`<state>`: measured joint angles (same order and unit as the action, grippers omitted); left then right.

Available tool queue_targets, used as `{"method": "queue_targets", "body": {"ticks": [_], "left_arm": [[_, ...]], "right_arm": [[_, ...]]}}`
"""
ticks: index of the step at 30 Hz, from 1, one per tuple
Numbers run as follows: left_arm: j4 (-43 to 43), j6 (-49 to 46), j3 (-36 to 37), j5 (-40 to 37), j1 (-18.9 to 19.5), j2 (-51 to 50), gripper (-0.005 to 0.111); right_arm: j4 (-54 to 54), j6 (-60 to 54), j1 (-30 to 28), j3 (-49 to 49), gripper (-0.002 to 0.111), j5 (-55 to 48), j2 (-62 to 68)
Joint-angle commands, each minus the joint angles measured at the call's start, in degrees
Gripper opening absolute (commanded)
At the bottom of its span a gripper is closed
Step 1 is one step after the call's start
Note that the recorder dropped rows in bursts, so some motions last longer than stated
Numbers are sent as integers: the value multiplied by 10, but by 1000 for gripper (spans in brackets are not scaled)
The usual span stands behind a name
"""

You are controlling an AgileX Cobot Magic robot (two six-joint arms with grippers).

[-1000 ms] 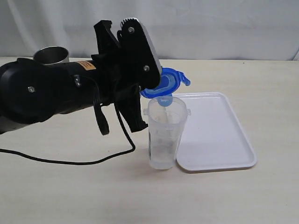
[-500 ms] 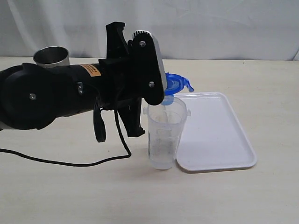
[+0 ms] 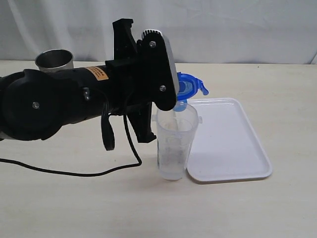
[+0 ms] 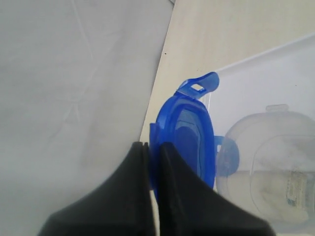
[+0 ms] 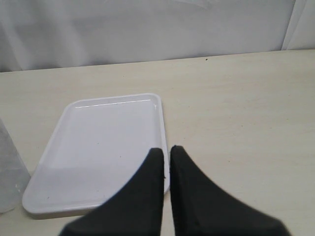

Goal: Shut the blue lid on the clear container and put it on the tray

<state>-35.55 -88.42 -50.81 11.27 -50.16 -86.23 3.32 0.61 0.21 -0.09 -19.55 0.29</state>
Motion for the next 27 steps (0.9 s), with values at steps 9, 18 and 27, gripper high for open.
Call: {"method": "queue_targets", "body": {"ticks": [9, 18, 27], "left_arm": [[53, 0, -3, -1, -14, 5, 0], [99, -2, -3, 14, -32, 5, 0], [88, -77, -3, 110, -30, 5, 0]], "right_arm": [[3, -1, -2, 1, 5, 2, -3], [3, -1, -2, 1, 5, 2, -3], [3, -1, -2, 1, 5, 2, -3]]}}
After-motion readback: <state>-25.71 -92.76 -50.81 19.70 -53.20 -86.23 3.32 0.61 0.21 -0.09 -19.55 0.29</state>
